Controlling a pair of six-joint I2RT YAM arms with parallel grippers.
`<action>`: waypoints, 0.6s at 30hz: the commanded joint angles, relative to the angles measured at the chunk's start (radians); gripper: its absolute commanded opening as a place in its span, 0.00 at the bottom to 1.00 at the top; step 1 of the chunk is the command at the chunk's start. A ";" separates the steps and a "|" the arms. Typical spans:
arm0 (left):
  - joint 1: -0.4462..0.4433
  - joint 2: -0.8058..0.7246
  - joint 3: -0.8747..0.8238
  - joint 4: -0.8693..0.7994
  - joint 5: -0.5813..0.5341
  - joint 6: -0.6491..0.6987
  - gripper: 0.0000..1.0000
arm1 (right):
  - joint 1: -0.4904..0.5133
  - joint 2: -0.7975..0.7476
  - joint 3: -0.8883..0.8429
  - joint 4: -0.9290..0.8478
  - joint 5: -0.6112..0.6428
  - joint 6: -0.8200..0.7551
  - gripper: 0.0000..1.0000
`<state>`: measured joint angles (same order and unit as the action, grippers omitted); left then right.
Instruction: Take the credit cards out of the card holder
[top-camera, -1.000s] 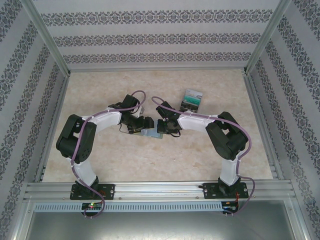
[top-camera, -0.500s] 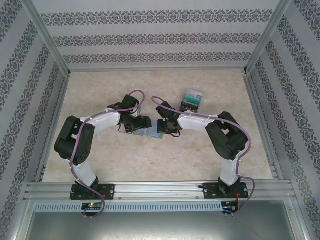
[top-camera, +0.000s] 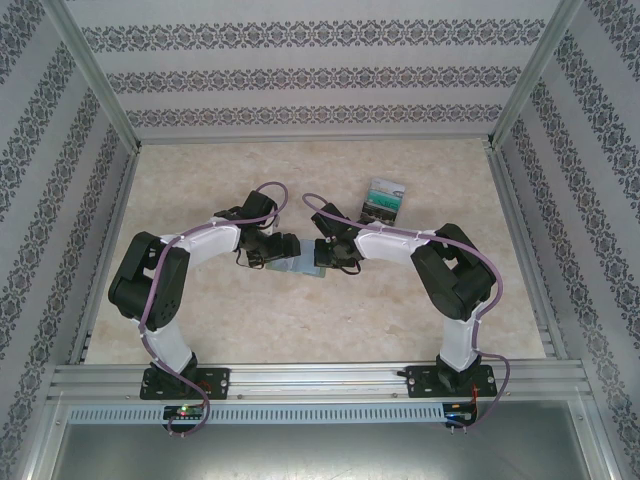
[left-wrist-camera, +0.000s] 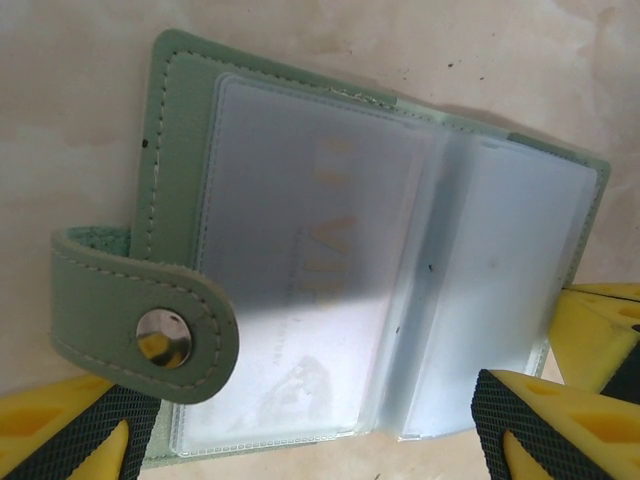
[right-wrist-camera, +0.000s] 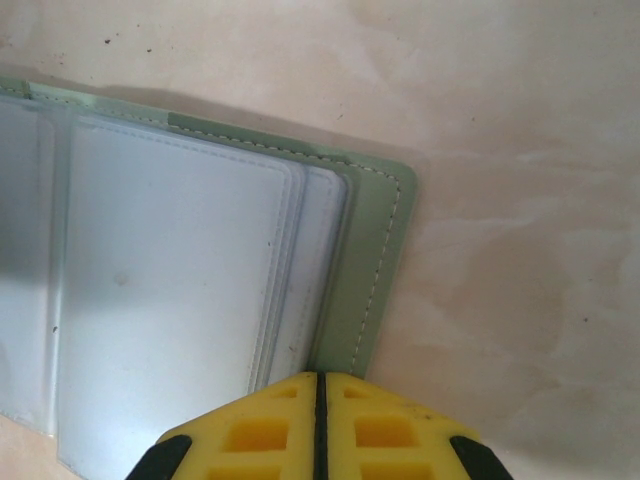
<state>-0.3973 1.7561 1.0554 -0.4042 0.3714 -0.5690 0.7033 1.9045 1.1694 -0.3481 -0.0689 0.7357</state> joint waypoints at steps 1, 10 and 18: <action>0.003 0.002 -0.008 0.002 0.046 -0.001 0.83 | 0.027 0.044 -0.007 0.004 -0.027 0.021 0.00; -0.010 0.020 -0.001 0.021 0.125 0.019 0.82 | 0.026 0.046 -0.004 0.003 -0.030 0.021 0.00; -0.021 0.017 0.002 0.030 0.154 0.031 0.83 | 0.029 0.044 -0.007 0.003 -0.029 0.022 0.00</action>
<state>-0.4061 1.7649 1.0554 -0.4026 0.4908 -0.5606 0.7033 1.9049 1.1694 -0.3481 -0.0689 0.7364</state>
